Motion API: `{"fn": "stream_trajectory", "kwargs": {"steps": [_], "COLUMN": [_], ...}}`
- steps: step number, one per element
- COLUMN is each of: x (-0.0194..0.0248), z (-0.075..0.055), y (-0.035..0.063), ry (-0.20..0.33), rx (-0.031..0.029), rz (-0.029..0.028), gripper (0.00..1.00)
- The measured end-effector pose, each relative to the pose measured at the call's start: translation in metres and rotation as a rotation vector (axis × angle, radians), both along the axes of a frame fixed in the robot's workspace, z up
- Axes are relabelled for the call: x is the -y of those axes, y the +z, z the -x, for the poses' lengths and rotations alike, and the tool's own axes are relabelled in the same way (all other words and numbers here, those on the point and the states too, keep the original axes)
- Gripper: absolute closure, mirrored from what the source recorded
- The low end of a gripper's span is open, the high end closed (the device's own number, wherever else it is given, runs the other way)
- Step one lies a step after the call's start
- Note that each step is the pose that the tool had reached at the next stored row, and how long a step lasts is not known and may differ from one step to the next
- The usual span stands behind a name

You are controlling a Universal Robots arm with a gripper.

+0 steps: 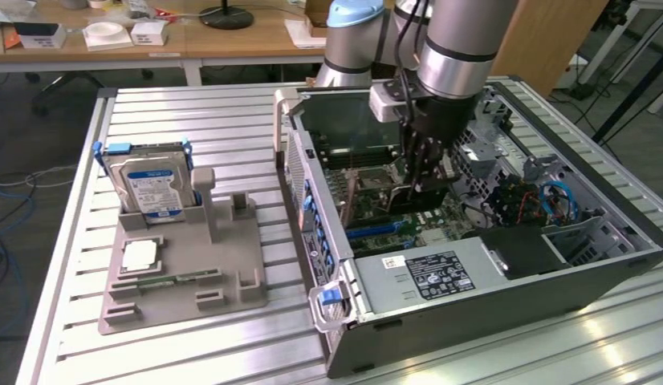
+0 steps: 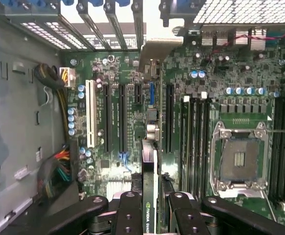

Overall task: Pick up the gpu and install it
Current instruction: 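Insert the gpu into the slot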

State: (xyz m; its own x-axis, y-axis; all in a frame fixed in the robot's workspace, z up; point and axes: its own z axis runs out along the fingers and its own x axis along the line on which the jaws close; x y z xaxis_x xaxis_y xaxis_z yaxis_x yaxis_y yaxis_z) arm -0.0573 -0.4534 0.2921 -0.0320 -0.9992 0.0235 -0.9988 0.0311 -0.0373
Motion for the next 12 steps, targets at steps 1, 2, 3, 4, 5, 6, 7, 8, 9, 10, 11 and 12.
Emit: {"fn": "stream_trajectory", "kwargs": {"steps": [1, 2, 3, 4, 5, 6, 7, 8, 9, 10, 11, 12], "x": [0.0000, 0.0000, 0.0000, 0.0000, -0.0001, -0.0002, -0.0001, -0.0002, -0.0001, -0.0001, -0.0001, -0.0002], "z": [0.002, 0.005, 0.009, 0.011, 0.014, 0.016, 0.017, 0.017, 0.018, 0.018, 0.018, 0.018], "y": [-0.0014, -0.0027, -0.0037, -0.0048, -0.0061, -0.0072, -0.0081, -0.0086, -0.0090, -0.0093, -0.0094, -0.0096], "ry": [0.000, 0.000, 0.000, 0.000, 0.000, 0.000, 0.000, 0.000, 0.000, 0.000, 0.000, 0.000], "rx": [0.0002, 0.0009, 0.0025, 0.0043, 0.0064, 0.0082, 0.0086, 0.0086, 0.0086, 0.0086, 0.0086, 0.0086], "rz": [-0.0001, 0.0000, 0.0003, 0.0002, 0.0001, 0.0001, -0.0001, 0.0000, 0.0001, 0.0002, 0.0003, 0.0001], "gripper": [0.74, 0.74, 0.74, 0.74, 0.74, 0.74, 0.74, 0.74, 0.74, 0.74, 0.74, 0.74]}}
